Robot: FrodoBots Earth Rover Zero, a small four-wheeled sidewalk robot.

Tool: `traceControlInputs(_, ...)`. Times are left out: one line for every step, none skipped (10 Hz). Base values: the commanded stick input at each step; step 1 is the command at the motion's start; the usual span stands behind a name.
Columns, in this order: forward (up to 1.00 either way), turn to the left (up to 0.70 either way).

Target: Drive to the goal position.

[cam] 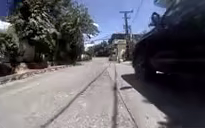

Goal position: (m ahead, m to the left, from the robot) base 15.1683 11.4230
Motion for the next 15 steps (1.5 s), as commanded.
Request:
traceControlInputs(1.0,0.04)
traceControlInputs(1.0,0.03)
traceControlInputs(1.0,0.01)
traceControlInputs(1.0,0.0)
traceControlInputs(1.0,0.0)
traceControlInputs(1.0,-0.13)
traceControlInputs(1.0,-0.4)
traceControlInputs(1.0,-0.4)
traceControlInputs(1.0,-0.4)
traceControlInputs(1.0,-0.4)
traceControlInputs(1.0,-0.29)
traceControlInputs(1.0,-0.03)
traceControlInputs(1.0,0.07)
traceControlInputs(1.0,0.09)
traceControlInputs(1.0,0.01)
